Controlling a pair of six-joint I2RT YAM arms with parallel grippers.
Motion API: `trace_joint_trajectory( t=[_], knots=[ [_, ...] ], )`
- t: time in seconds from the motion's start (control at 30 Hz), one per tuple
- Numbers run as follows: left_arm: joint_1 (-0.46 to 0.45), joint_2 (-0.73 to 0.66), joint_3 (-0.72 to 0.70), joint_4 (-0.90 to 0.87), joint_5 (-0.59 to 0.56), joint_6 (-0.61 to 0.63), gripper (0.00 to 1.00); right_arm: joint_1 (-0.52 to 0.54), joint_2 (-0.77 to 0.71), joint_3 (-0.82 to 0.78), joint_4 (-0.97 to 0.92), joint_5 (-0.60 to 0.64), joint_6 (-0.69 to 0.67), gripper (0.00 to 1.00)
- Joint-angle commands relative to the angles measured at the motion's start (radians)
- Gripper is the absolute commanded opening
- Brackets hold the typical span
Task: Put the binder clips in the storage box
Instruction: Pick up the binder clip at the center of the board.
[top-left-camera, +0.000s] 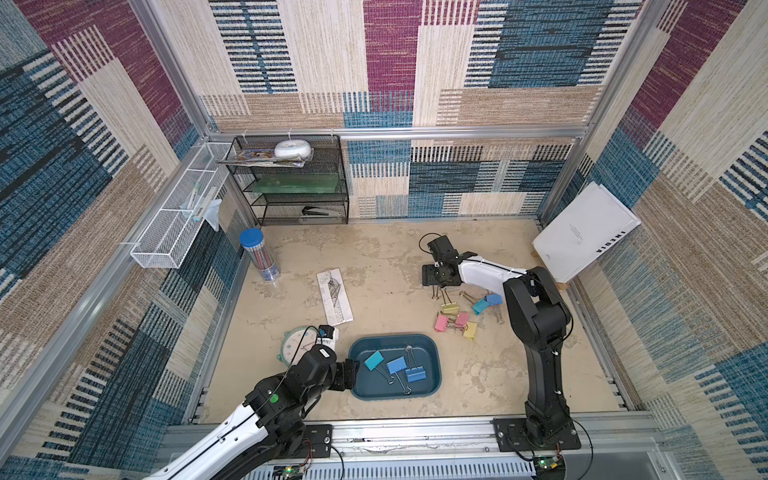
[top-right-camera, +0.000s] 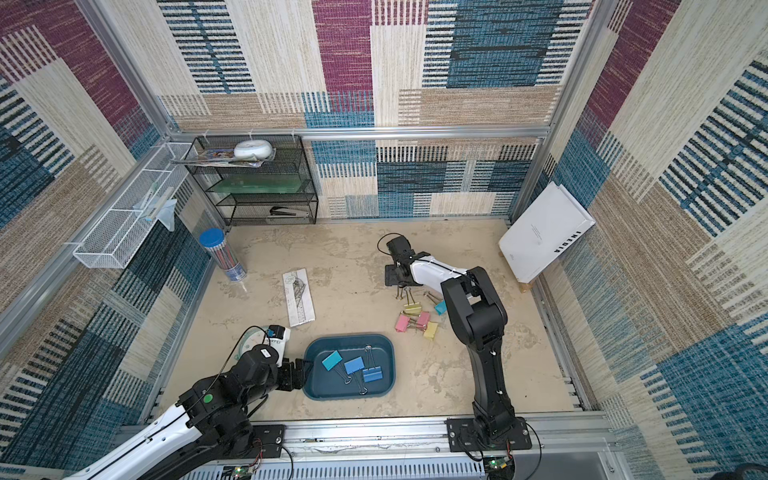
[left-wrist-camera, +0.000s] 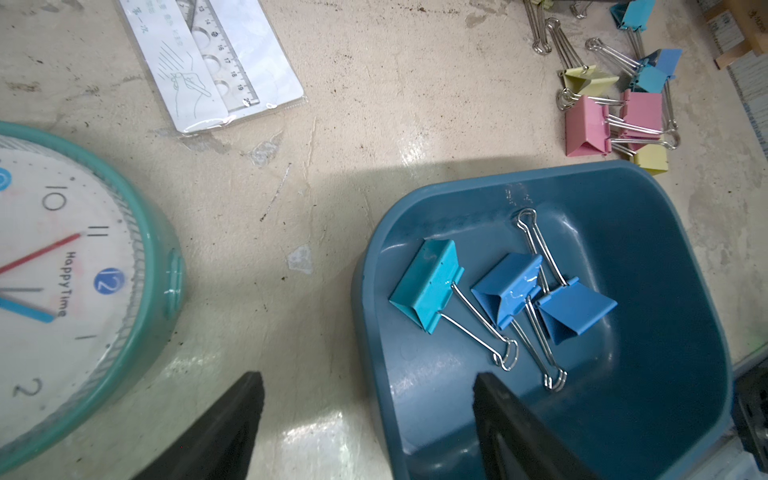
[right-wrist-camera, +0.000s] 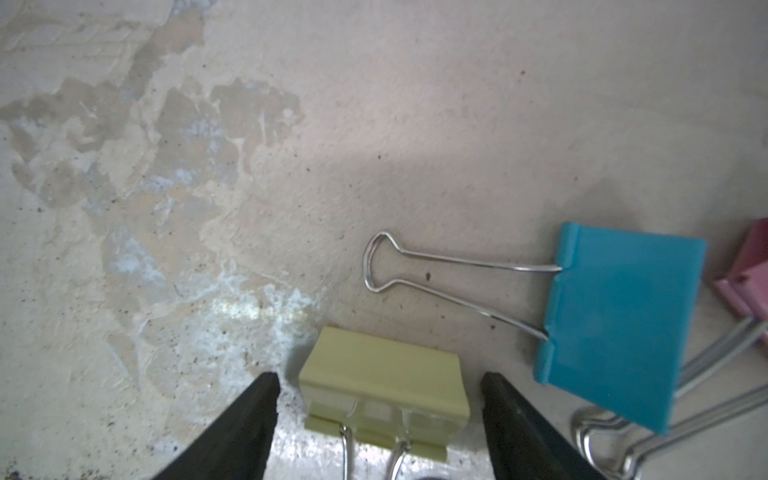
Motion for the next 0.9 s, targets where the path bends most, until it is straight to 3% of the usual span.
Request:
trace_joint_trajectory(
  t=[0.0, 0.2, 0.47, 0.73, 0.87],
  knots=[
    [0.000, -0.002, 0.004, 0.010, -0.005, 0.011, 0.83, 0.000, 0.024, 0.007, -0.033, -0.029, 0.011, 0.71],
    [0.000, -0.002, 0.003, 0.010, -0.004, 0.011, 0.83, 0.001, 0.009, -0.026, -0.025, -0.041, 0.025, 0.56],
    [0.000, -0.001, 0.004, 0.011, -0.004, 0.011, 0.83, 0.004, -0.042, -0.025, -0.021, -0.014, 0.017, 0.46],
    [0.000, 0.000, 0.005, 0.011, -0.004, 0.012, 0.83, 0.039, -0.117, 0.058, -0.065, 0.010, -0.030, 0.45],
    [0.000, -0.001, 0.003, 0.010, -0.005, 0.010, 0.83, 0.087, -0.149, 0.116, -0.141, -0.089, -0.094, 0.44]
  ],
)
